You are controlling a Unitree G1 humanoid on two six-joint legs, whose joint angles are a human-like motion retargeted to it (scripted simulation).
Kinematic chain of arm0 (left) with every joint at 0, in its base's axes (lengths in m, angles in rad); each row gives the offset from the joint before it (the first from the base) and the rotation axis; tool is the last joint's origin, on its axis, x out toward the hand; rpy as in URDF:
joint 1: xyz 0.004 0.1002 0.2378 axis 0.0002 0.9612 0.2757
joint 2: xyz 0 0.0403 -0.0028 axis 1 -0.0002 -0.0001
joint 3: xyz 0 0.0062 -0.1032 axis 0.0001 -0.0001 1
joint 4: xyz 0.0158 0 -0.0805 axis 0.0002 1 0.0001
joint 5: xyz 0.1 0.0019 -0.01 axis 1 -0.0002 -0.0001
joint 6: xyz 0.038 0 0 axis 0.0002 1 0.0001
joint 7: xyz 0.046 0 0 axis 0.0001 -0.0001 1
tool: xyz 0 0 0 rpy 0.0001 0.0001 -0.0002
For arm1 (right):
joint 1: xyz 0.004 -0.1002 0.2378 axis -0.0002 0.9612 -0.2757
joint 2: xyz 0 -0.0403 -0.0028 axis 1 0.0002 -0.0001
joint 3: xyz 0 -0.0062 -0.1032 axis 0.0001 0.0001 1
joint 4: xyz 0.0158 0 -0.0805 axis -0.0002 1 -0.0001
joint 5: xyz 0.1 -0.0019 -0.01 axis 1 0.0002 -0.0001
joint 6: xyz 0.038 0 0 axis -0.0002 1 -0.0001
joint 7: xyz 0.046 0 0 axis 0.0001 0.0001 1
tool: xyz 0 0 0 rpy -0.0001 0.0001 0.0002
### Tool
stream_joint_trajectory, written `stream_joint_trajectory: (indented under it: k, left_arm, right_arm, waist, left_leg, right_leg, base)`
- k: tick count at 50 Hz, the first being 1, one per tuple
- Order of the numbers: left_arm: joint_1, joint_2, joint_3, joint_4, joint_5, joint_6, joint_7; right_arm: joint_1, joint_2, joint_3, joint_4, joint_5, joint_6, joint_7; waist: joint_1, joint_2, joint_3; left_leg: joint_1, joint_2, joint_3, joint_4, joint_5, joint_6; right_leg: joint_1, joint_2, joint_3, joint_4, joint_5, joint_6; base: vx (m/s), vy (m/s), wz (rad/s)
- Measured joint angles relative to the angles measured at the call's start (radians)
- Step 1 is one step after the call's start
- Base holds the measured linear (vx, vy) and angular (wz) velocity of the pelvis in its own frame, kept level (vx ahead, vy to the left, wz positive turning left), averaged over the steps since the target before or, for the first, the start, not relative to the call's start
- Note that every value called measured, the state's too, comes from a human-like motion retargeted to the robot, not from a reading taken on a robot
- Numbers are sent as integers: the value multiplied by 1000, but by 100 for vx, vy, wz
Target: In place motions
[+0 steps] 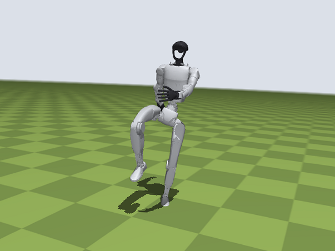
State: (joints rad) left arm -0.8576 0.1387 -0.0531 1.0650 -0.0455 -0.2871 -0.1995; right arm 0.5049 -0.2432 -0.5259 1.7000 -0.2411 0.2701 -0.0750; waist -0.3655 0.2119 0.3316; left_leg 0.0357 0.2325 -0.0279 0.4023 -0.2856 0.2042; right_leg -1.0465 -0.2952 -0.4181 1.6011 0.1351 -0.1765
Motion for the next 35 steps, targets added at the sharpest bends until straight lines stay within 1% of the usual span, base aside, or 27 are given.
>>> stream_joint_trajectory:
  k: [3, 5, 7, 8, 10, 13, 15, 17, 18, 20, 22, 23, 25, 28, 30, 32, 33, 35]
  left_arm:
    - [56, -14, -17, 8, 27, -14, -13]
    - [113, -20, -34, 25, 61, -38, 1]
    - [184, -31, -62, 62, 110, -57, 27]
    - [218, -33, -76, 80, 132, -58, 33]
    - [291, -35, -102, 117, 170, -52, 33]
    - [408, -39, -122, 171, 220, -44, 25]
    - [487, -32, -124, 215, 254, -30, 20]
    - [545, -33, -103, 250, 292, -15, 17]
    - [569, -36, -93, 267, 308, -9, 17]
    - [608, -34, -76, 304, 327, 8, 23]
    - [645, -28, -47, 346, 352, 25, 49]
    - [666, -26, -28, 364, 367, 36, 68]
    - [722, -16, 27, 396, 395, 68, 119]
    - [810, 4, 70, 404, 373, 114, 150]
    - [877, 8, 117, 392, 355, 167, 144]
    - [962, 13, 172, 378, 330, 185, 118]
    - [1003, 18, 195, 382, 321, 172, 120]
    - [1076, 44, 206, 399, 315, 151, 154]
  right_arm:
    - [-90, 14, -1, 0, -35, -58, 80]
    - [-161, 24, 16, 0, -85, -81, 127]
    - [-239, 31, 42, 0, -161, -132, 143]
    - [-272, 32, 59, 0, -196, -157, 134]
    - [-334, 30, 96, 0, -255, -194, 91]
    - [-387, 24, 144, -36, -310, -222, 8]
    - [-417, 21, 169, -58, -326, -239, -24]
    - [-436, 19, 173, -59, -318, -248, -29]
    - [-443, 18, 171, -59, -310, -251, -28]
    - [-462, 14, 168, -53, -285, -259, -21]
    - [-478, 7, 187, -26, -247, -269, -14]
    - [-484, 4, 205, -9, -225, -271, -12]
    - [-498, 11, 264, 0, -173, -254, 3]
    - [-539, 25, 342, 0, -125, -239, 14]
    - [-583, 41, 376, 0, -109, -244, 2]
    - [-648, 64, 404, -6, -77, -257, -13]
    - [-681, 80, 408, -24, -45, -259, -12]
    - [-762, 102, 386, -73, 73, -261, 18]
  waist:
    - [5, -23, -52]
    - [19, -39, -88]
    - [53, -52, -120]
    - [74, -59, -135]
    - [118, -72, -161]
    - [195, -82, -206]
    - [257, -93, -251]
    - [305, -115, -275]
    - [325, -130, -283]
    - [369, -173, -290]
    - [402, -220, -293]
    - [416, -235, -296]
    - [459, -247, -318]
    - [460, -253, -326]
    - [441, -248, -307]
    - [399, -255, -281]
    - [410, -271, -268]
    - [473, -295, -230]
  left_leg:
    - [-4, -46, 11, -55, 28, -3]
    - [-1, -72, 26, -95, 48, -8]
    - [7, -85, 59, -136, 66, -20]
    - [12, -91, 77, -154, 73, -26]
    - [23, -103, 111, -180, 79, -33]
    - [27, -114, 160, -202, 75, -43]
    - [1, -107, 198, -202, 67, -61]
    - [-14, -117, 222, -189, 52, -73]
    - [-18, -134, 227, -189, 47, -74]
    - [-27, -176, 242, -188, 39, -82]
    - [-6, -248, 256, -223, 41, -75]
    - [6, -275, 261, -241, 41, -73]
    - [0, -274, 296, -258, 35, -92]
    - [-25, -257, 327, -227, 11, -103]
    - [-41, -229, 349, -164, 3, -99]
    - [-112, -184, 362, 11, 73, -80]
    - [-178, -153, 372, 148, 140, -65]
    - [-341, -87, 367, 419, 285, 16]
  right_leg:
    - [126, -13, -19, -59, 81, 133]
    - [237, -20, -28, -113, 143, 231]
    - [376, -8, -30, -199, 208, 316]
    - [438, 7, -27, -250, 234, 340]
    - [567, 44, -26, -380, 288, 369]
    - [748, 137, 19, -641, 350, 422]
    - [857, 222, 63, -873, 383, 438]
    - [944, 275, 117, -1060, 387, 438]
    - [986, 287, 142, -1146, 385, 438]
    - [1058, 290, 169, -1302, 304, 438]
    - [1115, 210, 100, -1393, 145, 433]
    - [1133, 168, 46, -1420, 64, 418]
    - [1122, 159, 42, -1470, -58, 351]
    - [1100, 175, 63, -1492, -102, 333]
    - [1104, 174, 101, -1489, -110, 362]
    - [1105, 154, 89, -1478, -116, 379]
    - [1100, 136, 98, -1471, -124, 386]
    - [1090, 112, 117, -1460, -140, 397]
  base:
    - [1, 4, -29]
    - [3, -1, -33]
    - [1, -7, -45]
    - [0, -10, -60]
    - [2, -11, -76]
    - [5, -15, -94]
    - [3, -30, -115]
    - [7, -34, -86]
    - [4, -28, -59]
    - [0, -27, -51]
    - [8, -15, -33]
    - [11, -10, -39]
    - [6, -23, -57]
    - [-1, -41, -20]
    - [-5, -31, 27]
    - [-11, -33, 38]
    - [-19, -29, -30]
    - [-23, -32, -85]
